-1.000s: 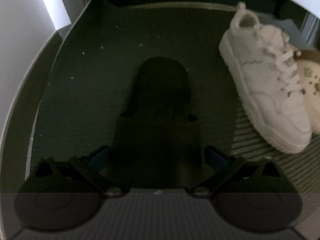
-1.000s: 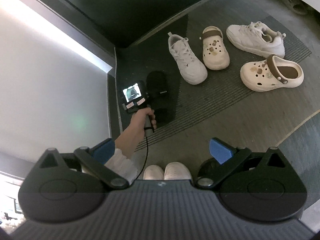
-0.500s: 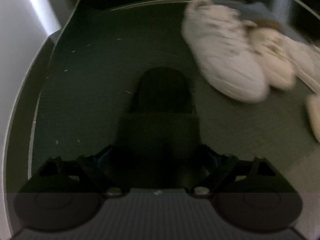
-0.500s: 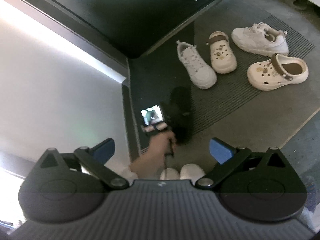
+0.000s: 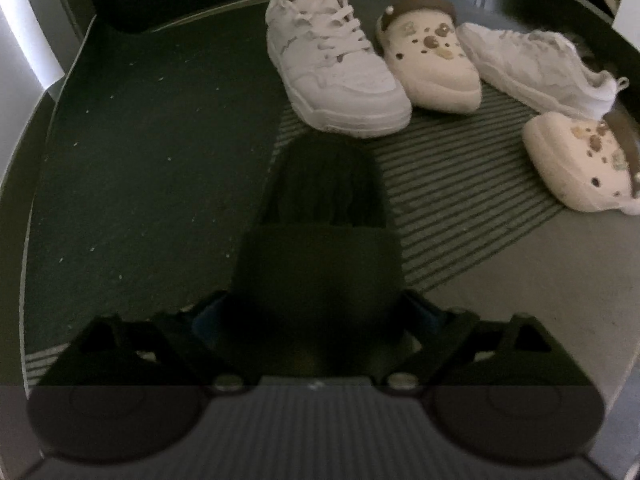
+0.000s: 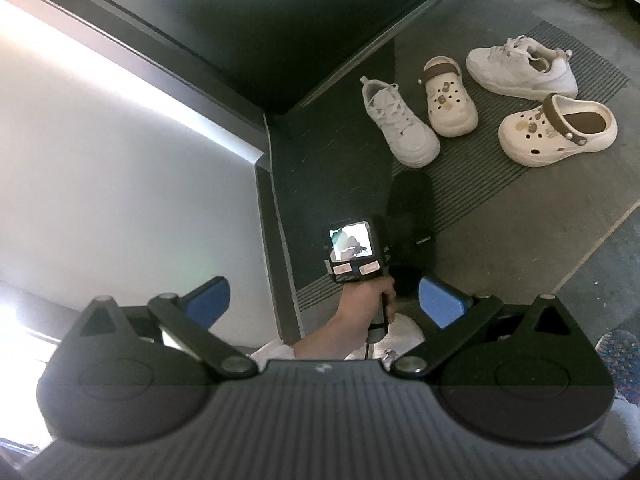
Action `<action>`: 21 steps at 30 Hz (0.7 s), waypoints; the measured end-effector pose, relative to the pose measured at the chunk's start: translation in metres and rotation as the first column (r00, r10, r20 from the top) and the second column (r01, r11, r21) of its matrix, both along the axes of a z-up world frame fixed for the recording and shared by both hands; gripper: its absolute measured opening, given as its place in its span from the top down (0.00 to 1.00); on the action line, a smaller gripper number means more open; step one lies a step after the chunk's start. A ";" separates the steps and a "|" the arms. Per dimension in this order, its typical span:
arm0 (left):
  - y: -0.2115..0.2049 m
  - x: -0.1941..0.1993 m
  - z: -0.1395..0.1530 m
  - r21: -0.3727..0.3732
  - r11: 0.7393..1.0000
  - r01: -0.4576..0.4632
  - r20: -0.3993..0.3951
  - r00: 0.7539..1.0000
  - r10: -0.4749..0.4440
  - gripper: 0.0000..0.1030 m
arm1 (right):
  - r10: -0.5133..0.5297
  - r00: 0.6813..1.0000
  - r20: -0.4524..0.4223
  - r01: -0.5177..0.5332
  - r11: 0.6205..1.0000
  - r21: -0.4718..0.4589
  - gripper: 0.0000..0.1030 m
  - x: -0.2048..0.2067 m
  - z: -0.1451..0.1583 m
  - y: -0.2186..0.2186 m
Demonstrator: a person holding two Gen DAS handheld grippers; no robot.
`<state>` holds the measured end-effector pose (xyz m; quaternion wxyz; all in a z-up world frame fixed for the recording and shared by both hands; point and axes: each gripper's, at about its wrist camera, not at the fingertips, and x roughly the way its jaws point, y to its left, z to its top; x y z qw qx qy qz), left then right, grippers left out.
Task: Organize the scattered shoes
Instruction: 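Carry the black slide with the left tool off the mat toward the floor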
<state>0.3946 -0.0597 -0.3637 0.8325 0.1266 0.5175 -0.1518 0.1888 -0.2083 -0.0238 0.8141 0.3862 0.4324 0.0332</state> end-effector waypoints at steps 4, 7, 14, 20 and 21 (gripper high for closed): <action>-0.007 0.002 -0.013 0.025 0.999 -0.021 -0.030 0.999 0.022 0.06 | -0.012 1.000 -0.011 0.012 1.000 -0.002 0.00 0.002 -0.001 -0.007; 0.004 -0.005 0.017 0.006 0.999 -0.034 -0.032 0.999 0.034 0.06 | -0.023 1.000 -0.018 0.023 1.000 0.002 0.00 0.003 -0.003 -0.012; 0.032 -0.021 0.085 -0.037 0.997 -0.064 -0.036 0.997 0.063 0.06 | -0.046 0.999 0.002 0.046 0.999 -0.006 0.00 -0.002 0.001 -0.017; 0.060 -0.044 0.161 -0.073 0.993 -0.095 0.010 0.995 0.096 0.06 | -0.067 0.998 0.018 0.067 0.997 -0.037 0.00 -0.006 0.005 -0.014; 0.067 -0.050 0.177 -0.088 0.990 -0.106 0.027 0.994 0.109 0.05 | -0.070 0.997 0.017 0.070 0.997 -0.043 0.00 -0.006 0.005 -0.013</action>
